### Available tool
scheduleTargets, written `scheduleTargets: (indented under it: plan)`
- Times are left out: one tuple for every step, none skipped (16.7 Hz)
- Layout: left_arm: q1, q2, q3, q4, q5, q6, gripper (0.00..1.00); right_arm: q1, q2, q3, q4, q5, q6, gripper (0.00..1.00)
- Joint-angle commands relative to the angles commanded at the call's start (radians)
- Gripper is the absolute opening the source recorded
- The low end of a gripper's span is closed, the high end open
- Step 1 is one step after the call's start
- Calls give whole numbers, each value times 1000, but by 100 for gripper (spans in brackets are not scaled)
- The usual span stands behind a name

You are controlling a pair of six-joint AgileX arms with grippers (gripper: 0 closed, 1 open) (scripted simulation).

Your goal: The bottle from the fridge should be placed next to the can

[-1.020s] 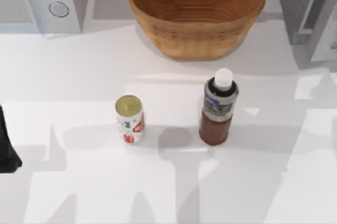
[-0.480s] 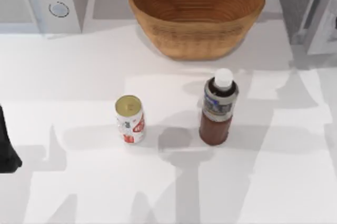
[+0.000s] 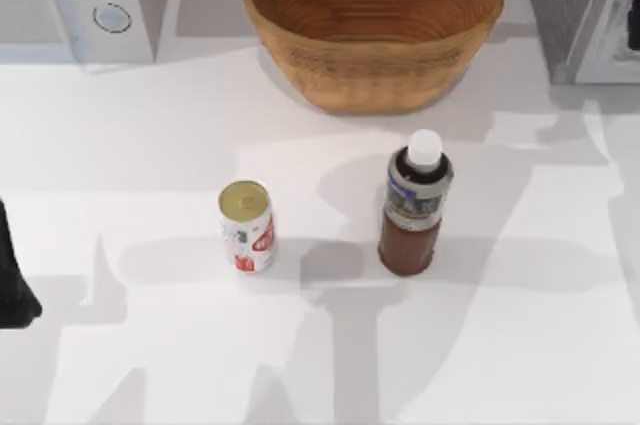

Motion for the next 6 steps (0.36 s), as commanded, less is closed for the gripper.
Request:
scheduleTargets:
  plan:
    - [0, 0, 0, 0, 0, 0, 100, 0, 34, 44, -10, 1, 0, 100]
    - [0, 0, 0, 0, 0, 0, 100, 0, 64, 82, -18, 3, -1, 100]
    - [0, 0, 0, 0, 0, 0, 100, 0, 87, 112, -25, 4, -1, 100]
    - [0, 0, 0, 0, 0, 0, 100, 0, 103, 131, -30, 4, -1, 100]
    - [0, 0, 0, 0, 0, 0, 100, 0, 110, 140, -32, 4, -1, 100]
    - [0, 0, 0, 0, 0, 0, 100, 0, 111, 140, -32, 5, -1, 100]
